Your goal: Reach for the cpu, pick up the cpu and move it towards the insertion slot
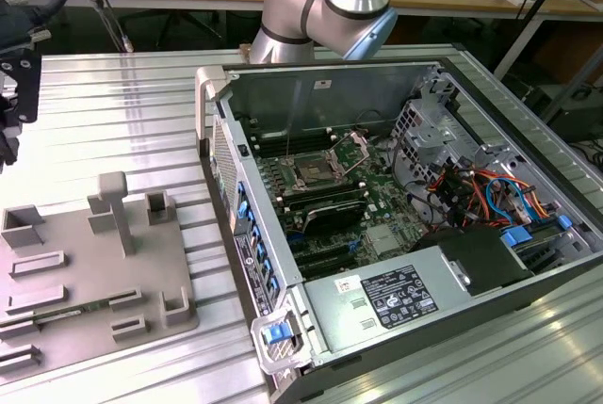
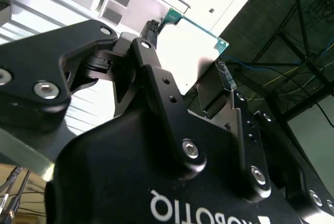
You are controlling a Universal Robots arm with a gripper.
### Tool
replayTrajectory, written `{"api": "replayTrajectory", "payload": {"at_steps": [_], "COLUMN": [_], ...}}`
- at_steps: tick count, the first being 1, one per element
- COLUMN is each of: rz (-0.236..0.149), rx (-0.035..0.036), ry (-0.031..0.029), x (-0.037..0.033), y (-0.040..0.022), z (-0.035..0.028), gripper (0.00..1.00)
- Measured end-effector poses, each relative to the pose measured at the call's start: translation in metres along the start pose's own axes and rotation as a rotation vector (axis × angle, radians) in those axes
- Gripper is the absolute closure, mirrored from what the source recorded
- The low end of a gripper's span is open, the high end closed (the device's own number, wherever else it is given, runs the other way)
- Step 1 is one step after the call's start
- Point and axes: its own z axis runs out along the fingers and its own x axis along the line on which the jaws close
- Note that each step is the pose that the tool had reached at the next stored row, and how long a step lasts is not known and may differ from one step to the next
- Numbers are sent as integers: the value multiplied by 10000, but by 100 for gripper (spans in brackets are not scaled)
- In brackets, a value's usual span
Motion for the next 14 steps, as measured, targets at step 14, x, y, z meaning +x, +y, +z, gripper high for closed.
{"api": "replayTrajectory", "payload": {"at_steps": [14], "rz": [0], "rx": [0], "ry": [1], "x": [-157], "y": [-2], "z": [-5], "gripper": [45]}}
